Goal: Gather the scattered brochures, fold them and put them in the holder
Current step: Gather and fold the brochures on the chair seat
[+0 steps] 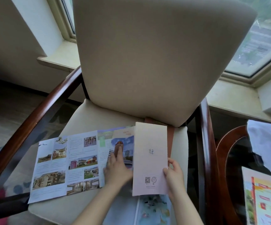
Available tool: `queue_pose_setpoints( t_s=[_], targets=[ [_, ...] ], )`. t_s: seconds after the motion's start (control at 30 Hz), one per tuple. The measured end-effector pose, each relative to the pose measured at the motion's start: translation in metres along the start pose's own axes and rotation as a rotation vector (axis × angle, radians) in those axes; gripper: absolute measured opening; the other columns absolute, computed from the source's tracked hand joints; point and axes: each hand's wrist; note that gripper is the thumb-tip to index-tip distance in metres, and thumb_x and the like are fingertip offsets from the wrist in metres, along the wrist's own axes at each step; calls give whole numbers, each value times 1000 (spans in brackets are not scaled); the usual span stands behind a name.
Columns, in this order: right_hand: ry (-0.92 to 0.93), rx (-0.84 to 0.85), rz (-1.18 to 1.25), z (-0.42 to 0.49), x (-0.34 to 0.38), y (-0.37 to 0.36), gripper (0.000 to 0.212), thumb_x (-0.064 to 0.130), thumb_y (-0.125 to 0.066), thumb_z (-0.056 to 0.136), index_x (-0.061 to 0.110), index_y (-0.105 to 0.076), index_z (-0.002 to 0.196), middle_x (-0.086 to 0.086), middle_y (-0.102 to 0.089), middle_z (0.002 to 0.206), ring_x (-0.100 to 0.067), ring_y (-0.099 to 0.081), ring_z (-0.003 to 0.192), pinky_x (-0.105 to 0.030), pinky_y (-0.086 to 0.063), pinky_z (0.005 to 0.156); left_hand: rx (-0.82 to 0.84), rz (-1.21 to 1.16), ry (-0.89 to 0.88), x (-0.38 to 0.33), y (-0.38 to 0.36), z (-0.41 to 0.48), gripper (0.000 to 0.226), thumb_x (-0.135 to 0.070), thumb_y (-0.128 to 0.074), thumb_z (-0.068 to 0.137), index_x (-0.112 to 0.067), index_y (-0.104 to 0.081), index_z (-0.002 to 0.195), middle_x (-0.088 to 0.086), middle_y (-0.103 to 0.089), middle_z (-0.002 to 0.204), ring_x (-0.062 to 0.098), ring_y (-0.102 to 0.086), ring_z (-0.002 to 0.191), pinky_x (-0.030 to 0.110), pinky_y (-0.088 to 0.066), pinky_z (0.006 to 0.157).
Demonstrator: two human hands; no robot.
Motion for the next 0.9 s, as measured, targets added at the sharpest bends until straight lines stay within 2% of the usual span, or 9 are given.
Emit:
queue_pose_setpoints(
  t_s=[0.07,0.17,0.27,0.33,0.43,0.6,0.67,0.77,0.9],
  targets=[
    [23,-59,-76,3,-2,0,36,-12,-37,87,13,-56,106,-18,-69,105,-39,-67,97,-46,-54,82,6,49,7,0,-4,-2,108,-61,-62,73,-26,2,153,11,-12,160,31,-18,145,48,-29,114],
    [29,-130,-123,1,-2,-1,35,-8,-39,87,15,-57,106,-18,-70,104,-38,-67,92,-45,-54,78,-72,16,-35,1,-3,-1,93,-39,-63,79,-20,-8,152,14,-34,149,32,-37,134,42,-42,104],
    [50,-154,-70,-3,2,-1,34,-7,-41,87,18,-56,105,-13,-70,91,-30,-66,73,-32,-49,60,0,-39,-21,1,-1,-1,108,-66,-62,73,-20,-6,154,15,-20,157,31,-25,144,46,-36,110],
    [37,-135,-14,-4,6,2,38,-11,-38,86,19,-56,100,-13,-69,83,-25,-63,63,-30,-47,55,70,-96,12,1,2,0,120,-71,-66,64,-25,-1,154,15,-10,160,30,-17,147,50,-33,112],
    [-21,-54,22,-3,7,3,40,-13,-35,88,17,-56,103,-16,-70,89,-27,-63,67,-34,-49,60,115,-17,-24,0,2,2,125,-69,-69,59,-31,5,152,14,-9,160,32,-13,147,54,-33,111],
    [1,-114,-7,-1,5,2,39,-12,-36,88,16,-55,106,-9,-69,81,-22,-63,62,-29,-49,54,143,119,-20,-7,-7,0,118,-76,-59,65,-30,7,152,16,6,161,36,5,148,59,-27,112],
    [4,-130,-25,0,5,2,39,-12,-37,87,19,-56,103,-8,-69,79,-22,-63,61,-28,-48,53,134,110,-27,-7,-7,1,113,-72,-59,69,-29,3,152,15,3,161,36,1,148,57,-29,112],
    [15,-162,-68,4,5,1,38,-11,-39,85,14,-57,106,-7,-67,81,-24,-60,65,-30,-45,56,24,107,-63,0,-5,5,92,-53,-59,80,-23,-10,151,11,-17,159,31,-18,145,53,-38,107],
    [6,-188,-69,5,11,4,43,-13,-35,83,9,-56,112,-15,-66,92,-30,-59,75,-33,-44,62,89,134,-40,-1,-6,3,109,-83,-44,68,-27,-4,153,8,-2,162,29,-7,149,61,-22,111]
  ],
)
Point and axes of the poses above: each hand's wrist, its own z-axis towards the middle knuckle, its own y-axis out of the back of the hand, x = y × z
